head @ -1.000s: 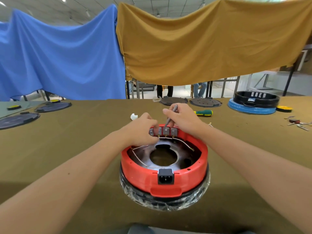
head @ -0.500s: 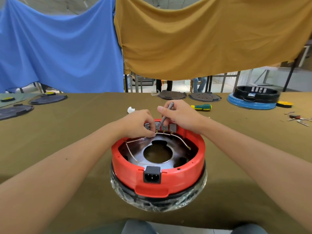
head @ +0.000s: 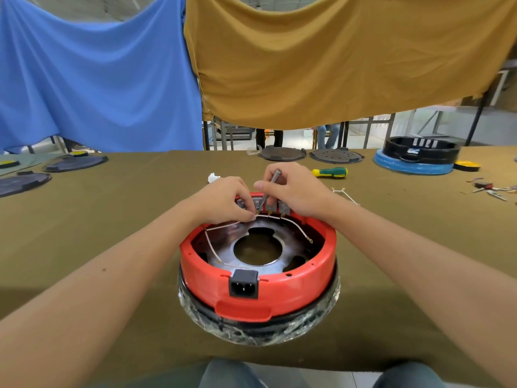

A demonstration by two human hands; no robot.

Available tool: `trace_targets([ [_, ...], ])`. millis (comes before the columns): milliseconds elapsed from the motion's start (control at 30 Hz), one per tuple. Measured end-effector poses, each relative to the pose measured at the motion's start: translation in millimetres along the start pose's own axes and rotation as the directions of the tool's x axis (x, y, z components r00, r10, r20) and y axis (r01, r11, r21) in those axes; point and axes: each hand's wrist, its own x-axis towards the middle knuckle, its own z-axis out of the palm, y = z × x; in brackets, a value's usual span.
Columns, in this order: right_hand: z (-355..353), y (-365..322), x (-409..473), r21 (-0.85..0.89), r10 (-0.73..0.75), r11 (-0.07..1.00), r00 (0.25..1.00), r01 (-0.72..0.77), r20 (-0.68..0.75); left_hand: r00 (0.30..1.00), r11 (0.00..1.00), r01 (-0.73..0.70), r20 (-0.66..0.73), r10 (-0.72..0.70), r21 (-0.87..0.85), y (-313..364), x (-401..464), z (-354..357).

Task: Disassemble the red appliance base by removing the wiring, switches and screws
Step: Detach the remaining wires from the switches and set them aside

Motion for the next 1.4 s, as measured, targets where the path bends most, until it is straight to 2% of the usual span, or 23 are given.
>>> trace_targets([
  [233, 0.2, -2.9, 13.6, -0.012, 0.056, 0.998, 0.998, -0.056, 0.03, 1.0, 1.0, 0.018, 0.011, -0.017, -0.016, -0.6, 0.5, -0.2],
  [467, 8.8, -0.6, 18.2, 0.012, 0.107, 0.994, 0.993, -0.107, -0.038, 1.0, 0.999, 0.022, 0.017, -0.021, -0.029, -0.1, 0.5, -0.4],
  [800, 9.7, -1.7, 11.7, -0.014, 0.047, 0.999, 0.996, -0.048, -0.072, 0.999, 0.999, 0.029, 0.02, -0.028, -0.04, -1.0, 0.8, 0.0],
  [1067, 5.0, 3.2, 17.5, 0.181, 0.178, 0.968, 0.984, -0.171, -0.024, 0.999, 0.998, 0.027, 0.03, -0.025, -0.062, 1.5, -0.8, -0.5],
  [1233, 9.8, 1.6, 14.0, 0.046, 0.121, 0.992, 0.989, -0.118, -0.085, 0.999, 0.998, 0.031, 0.03, -0.029, -0.06, 1.3, -1.2, -1.1],
  [1400, 9.3, 1.3, 13.3, 0.045, 0.11, 0.993, 0.99, -0.106, -0.084, 0.999, 0.998, 0.038, 0.036, -0.036, -0.056, 1.7, -1.0, -1.1],
])
